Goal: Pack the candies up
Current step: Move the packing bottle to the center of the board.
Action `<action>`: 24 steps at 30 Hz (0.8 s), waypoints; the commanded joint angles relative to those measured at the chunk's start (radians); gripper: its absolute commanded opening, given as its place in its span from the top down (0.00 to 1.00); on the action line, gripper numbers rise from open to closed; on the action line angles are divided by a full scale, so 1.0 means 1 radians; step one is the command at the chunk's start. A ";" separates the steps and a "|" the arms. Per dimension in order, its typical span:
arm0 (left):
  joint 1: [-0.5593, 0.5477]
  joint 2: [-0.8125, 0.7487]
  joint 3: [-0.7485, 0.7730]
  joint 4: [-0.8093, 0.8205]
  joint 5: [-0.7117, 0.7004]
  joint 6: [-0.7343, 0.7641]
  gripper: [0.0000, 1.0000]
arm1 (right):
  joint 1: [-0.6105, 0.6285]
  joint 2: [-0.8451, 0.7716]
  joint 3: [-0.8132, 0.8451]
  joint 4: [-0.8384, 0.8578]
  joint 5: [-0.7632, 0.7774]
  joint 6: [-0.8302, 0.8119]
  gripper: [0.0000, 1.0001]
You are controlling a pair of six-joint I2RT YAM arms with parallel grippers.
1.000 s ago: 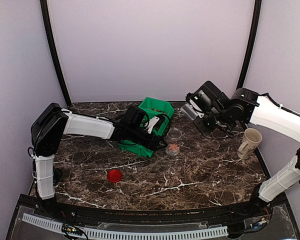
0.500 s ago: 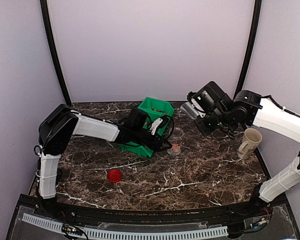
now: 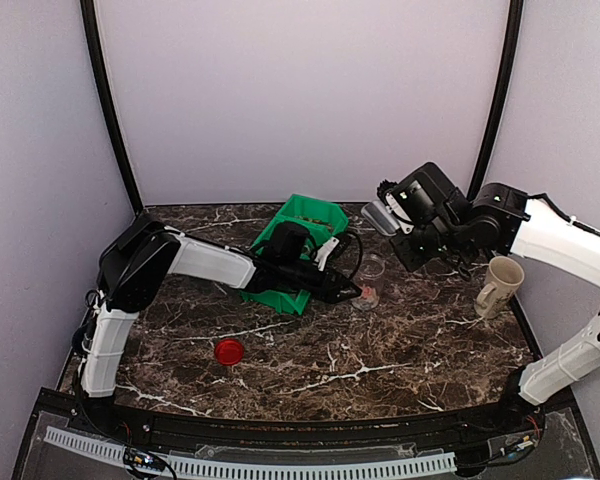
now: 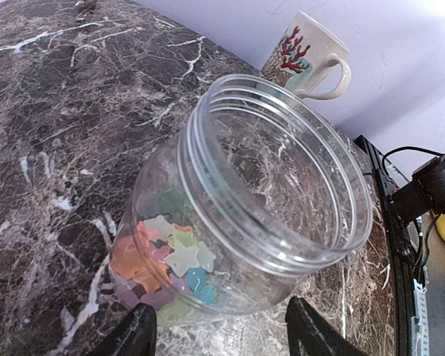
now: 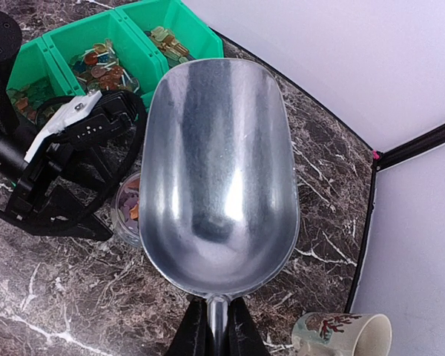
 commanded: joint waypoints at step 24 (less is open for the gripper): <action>0.070 -0.363 -0.065 -0.270 -0.303 0.050 0.15 | 0.000 0.115 0.132 0.018 -0.115 -0.080 1.00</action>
